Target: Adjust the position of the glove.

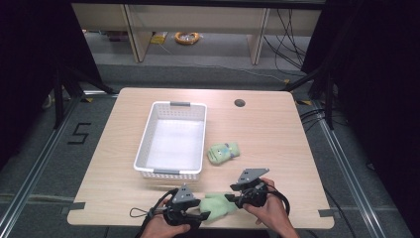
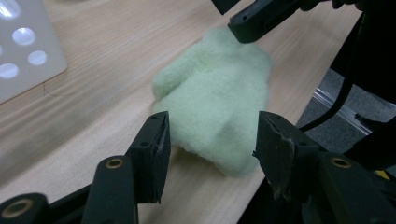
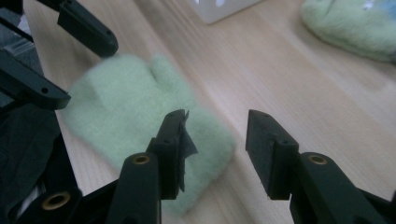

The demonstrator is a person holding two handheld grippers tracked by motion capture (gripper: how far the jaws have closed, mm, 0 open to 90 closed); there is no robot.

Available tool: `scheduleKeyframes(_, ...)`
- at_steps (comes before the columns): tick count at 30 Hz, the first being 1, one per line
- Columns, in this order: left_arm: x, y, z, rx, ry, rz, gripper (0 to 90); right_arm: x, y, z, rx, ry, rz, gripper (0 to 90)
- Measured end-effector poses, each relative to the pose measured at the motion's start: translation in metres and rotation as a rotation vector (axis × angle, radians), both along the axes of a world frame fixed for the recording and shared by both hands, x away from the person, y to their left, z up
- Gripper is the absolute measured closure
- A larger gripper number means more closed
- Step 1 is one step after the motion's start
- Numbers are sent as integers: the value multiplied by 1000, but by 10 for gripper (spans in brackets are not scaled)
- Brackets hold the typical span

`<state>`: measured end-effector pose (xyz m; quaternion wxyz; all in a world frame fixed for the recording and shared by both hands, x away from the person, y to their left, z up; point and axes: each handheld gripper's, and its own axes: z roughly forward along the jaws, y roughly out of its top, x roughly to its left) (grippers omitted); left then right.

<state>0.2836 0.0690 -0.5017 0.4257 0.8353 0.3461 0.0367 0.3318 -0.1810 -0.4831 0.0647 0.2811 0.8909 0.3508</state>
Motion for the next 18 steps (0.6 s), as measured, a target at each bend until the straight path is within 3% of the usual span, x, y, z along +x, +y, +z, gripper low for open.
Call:
scheduleKeyframes(2,1,-3,-2,11,-3,11,447,1,3,-5,-23,27,-6,591)
scheduleKeyframes(4,4,-2,-3,57,-36,-13,473,0,6,-8,-75,74,-30,622)
scheduleKeyframes(5,3,-3,-3,59,-21,-13,473,0,6,-8,-75,74,-30,622)
scheduleKeyframes(6,3,-5,-5,46,-22,-10,480,4,5,-11,-57,28,15,632)
scheduleKeyframes(7,4,-5,-6,63,-25,-24,488,2,5,-11,-52,54,-17,641)
scheduleKeyframes(9,4,-5,-6,62,-15,-28,539,1,3,-14,-13,84,-18,686)
scheduleKeyframes(13,3,-6,-6,72,-22,-31,678,2,2,-16,-4,78,-5,764)
scheduleKeyframes(14,2,-7,-7,58,-24,-34,678,2,1,-16,-8,74,3,787)
scheduleKeyframes(15,2,-8,-7,51,-33,-42,734,0,1,-15,-4,83,2,815)
scheduleKeyframes(18,3,-6,-6,55,-37,-55,795,-1,0,-14,7,86,-3,831)
